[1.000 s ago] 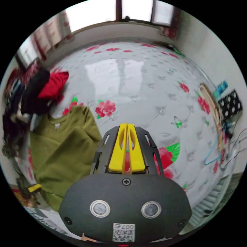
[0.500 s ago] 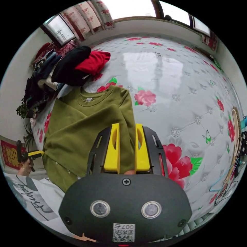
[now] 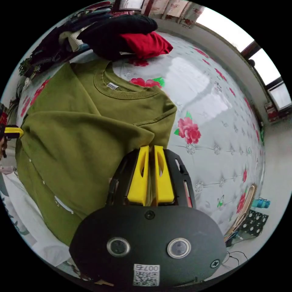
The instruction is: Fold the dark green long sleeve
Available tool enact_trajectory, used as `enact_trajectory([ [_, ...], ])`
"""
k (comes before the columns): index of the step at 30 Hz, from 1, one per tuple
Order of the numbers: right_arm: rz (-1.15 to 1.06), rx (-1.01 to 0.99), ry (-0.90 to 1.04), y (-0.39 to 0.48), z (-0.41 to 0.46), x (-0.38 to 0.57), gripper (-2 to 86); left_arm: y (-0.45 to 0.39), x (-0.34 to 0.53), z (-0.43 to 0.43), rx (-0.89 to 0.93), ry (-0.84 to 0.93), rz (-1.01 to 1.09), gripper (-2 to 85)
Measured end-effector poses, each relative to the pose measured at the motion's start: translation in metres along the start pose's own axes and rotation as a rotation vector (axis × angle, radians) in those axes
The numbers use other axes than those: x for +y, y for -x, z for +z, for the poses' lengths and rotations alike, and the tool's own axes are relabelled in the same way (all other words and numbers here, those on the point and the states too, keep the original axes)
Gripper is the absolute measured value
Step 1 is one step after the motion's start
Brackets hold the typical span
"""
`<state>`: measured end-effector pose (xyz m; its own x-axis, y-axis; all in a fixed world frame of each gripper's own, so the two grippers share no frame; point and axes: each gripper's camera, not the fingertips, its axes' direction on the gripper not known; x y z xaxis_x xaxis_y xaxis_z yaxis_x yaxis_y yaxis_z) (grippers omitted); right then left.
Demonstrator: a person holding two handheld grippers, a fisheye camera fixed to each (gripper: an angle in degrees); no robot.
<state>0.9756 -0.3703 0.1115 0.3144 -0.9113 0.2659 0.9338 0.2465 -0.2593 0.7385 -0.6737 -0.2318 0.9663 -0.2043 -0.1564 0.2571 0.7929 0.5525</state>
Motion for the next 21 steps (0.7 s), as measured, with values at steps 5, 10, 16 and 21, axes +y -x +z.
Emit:
enact_trajectory([
  [5, 0.051, -0.161, -0.049, -0.025, -0.019, 0.0, 2.8, -0.007, -0.005, 0.001, -0.027, 0.011, 0.02, -0.8],
  [10, -0.031, -0.133, 0.003, -0.007, -0.002, -0.009, 1.5, -0.006, -0.007, 0.0, -0.015, 0.018, 0.023, -0.8],
  [16, 0.207, 0.056, -0.102, -0.06, -0.036, 0.003, 0.2, -0.006, -0.008, -0.004, -0.017, 0.03, 0.02, -0.9],
  [21, 0.556, -0.196, -0.036, -0.137, -0.014, 0.046, 0.0, -0.005, -0.009, -0.002, -0.01, 0.027, 0.027, -0.9],
])
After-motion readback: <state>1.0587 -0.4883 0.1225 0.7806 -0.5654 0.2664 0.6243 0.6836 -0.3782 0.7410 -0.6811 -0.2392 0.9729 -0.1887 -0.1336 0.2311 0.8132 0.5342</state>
